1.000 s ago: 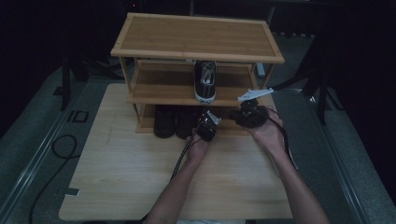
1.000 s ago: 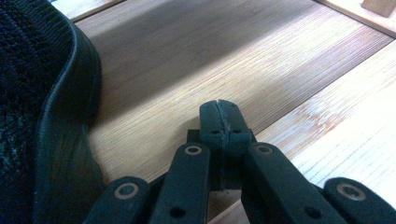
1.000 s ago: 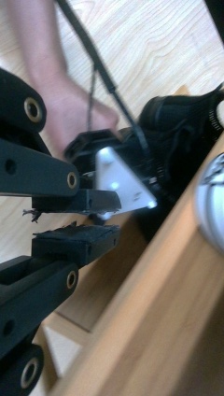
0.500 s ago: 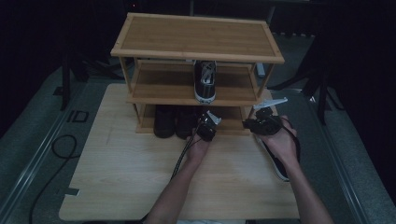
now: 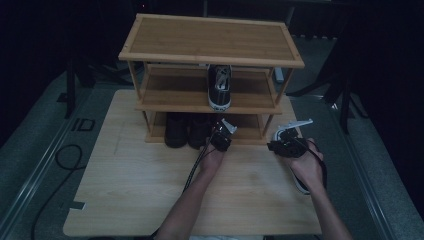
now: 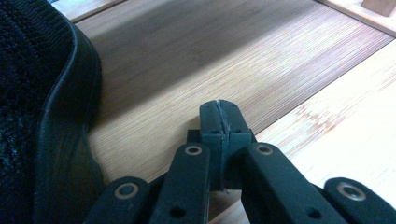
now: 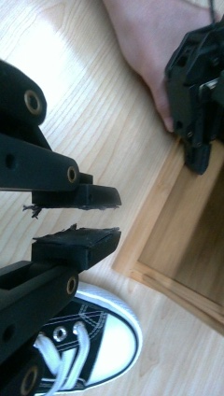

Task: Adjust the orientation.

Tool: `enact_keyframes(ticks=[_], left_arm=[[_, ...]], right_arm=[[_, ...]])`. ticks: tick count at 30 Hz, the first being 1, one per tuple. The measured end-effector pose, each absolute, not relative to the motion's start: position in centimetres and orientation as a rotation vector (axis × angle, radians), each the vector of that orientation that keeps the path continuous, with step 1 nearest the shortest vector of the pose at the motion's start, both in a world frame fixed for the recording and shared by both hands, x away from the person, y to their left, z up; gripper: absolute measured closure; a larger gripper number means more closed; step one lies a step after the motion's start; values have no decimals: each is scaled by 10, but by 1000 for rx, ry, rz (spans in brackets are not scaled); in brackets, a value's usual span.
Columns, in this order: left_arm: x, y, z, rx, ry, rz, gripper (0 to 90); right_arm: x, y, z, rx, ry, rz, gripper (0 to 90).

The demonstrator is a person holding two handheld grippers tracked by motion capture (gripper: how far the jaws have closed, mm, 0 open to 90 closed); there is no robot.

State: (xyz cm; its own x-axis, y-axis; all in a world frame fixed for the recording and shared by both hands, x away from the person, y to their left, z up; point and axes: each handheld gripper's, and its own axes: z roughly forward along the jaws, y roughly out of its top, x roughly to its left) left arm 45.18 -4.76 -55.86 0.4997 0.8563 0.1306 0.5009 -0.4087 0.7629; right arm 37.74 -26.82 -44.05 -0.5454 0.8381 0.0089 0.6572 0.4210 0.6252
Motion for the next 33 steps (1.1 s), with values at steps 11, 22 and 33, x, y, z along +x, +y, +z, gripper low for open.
enact_keyframes(ticks=[11,22,33], left_arm=[[452,-47,-559,2072,1109,681,900],[452,-47,-559,2074,1107,683,900],[452,-48,-559,2076,1106,687,900]], right_arm=[[365,-283,-452,1331,2342,828,759],[359,-307,-460,1411,2301,821,748],[352,-318,-469,1438,2276,795,742]])
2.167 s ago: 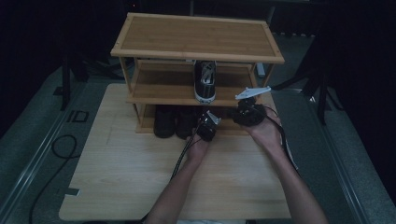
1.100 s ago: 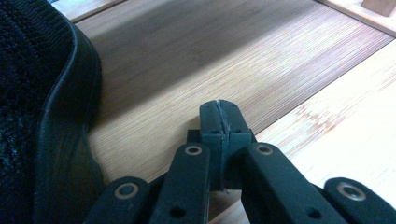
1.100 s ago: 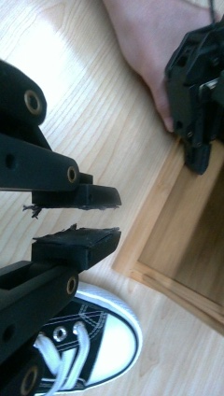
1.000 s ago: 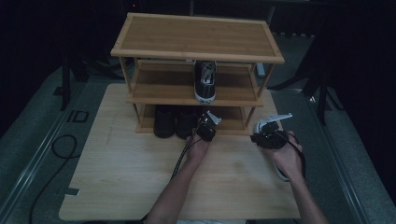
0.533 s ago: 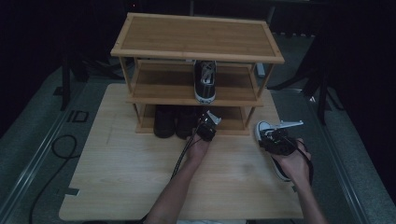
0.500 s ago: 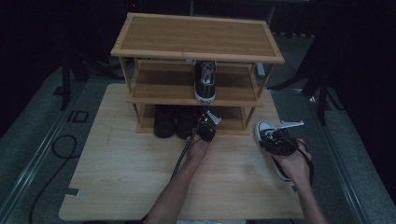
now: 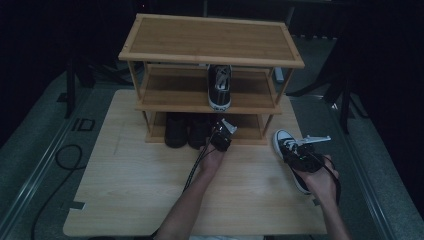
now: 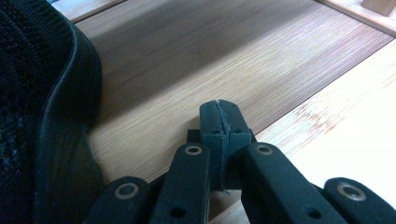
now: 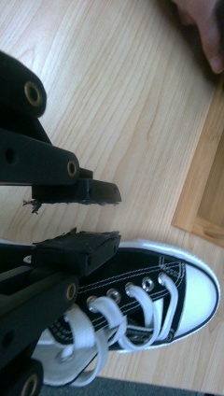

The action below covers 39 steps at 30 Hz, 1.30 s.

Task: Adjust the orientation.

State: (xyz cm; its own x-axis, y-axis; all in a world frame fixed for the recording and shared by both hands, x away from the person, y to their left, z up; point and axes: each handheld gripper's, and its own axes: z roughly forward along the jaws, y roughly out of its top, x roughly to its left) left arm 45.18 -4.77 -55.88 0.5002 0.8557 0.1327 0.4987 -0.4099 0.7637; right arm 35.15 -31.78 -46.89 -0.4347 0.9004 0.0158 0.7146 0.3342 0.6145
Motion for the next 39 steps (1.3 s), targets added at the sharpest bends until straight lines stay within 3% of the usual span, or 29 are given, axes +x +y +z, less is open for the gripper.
enact_keyframes(ticks=[17,26,39], left_arm=[[452,-48,-559,2076,1107,686,900],[452,-48,-559,2076,1107,687,900],[452,-48,-559,2075,1108,687,900]], right_arm=[[347,-343,-462,1496,2144,748,836],[349,-351,-465,1562,2123,782,743],[347,-357,-459,1592,2059,796,739]])
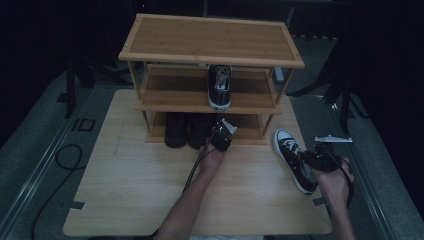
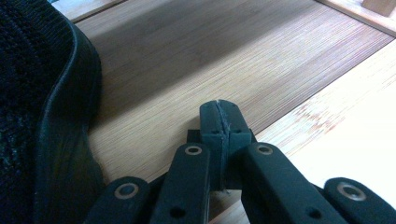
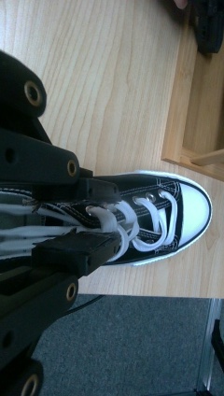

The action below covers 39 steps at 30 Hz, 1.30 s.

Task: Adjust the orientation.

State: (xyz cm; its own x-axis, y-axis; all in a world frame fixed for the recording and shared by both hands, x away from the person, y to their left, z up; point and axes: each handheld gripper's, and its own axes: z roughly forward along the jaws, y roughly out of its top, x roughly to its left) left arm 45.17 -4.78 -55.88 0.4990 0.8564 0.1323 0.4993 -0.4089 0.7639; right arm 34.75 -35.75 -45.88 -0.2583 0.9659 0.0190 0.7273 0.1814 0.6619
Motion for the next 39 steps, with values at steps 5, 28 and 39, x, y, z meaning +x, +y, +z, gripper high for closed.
enact_keyframes(ticks=[5,28,39], left_arm=[[452,-48,-559,2076,1108,687,900],[452,-48,-559,2075,1107,686,900],[452,-48,-559,2076,1108,686,900]], right_arm=[[349,-357,-465,1616,2096,765,740],[363,-345,-477,1613,2120,686,860],[348,-333,-472,1512,2139,677,867]])
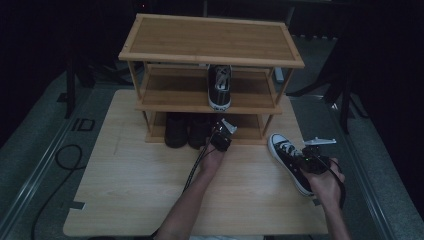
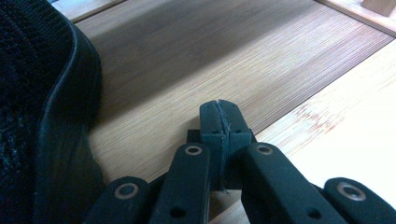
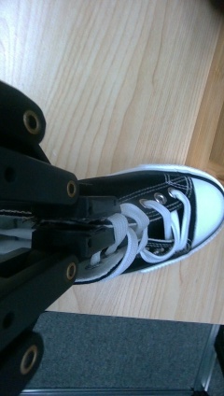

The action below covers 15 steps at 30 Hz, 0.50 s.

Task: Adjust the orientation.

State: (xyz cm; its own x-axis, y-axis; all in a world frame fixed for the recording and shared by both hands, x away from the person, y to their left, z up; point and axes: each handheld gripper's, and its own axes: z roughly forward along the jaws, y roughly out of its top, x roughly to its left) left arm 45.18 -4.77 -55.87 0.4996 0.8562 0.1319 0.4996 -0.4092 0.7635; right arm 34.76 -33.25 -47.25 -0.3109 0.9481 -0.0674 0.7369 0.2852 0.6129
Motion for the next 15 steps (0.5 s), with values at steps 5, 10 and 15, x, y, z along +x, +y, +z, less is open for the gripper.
enact_keyframes(ticks=[5,10,15], left_arm=[[452,-48,-559,2077,1107,687,900],[452,-48,-559,2077,1107,687,900],[452,-48,-559,2077,1107,686,900]], right_arm=[[340,-331,-467,1495,2142,707,867],[332,-324,-461,1457,2151,757,868],[325,-311,-457,1395,2169,792,868]])
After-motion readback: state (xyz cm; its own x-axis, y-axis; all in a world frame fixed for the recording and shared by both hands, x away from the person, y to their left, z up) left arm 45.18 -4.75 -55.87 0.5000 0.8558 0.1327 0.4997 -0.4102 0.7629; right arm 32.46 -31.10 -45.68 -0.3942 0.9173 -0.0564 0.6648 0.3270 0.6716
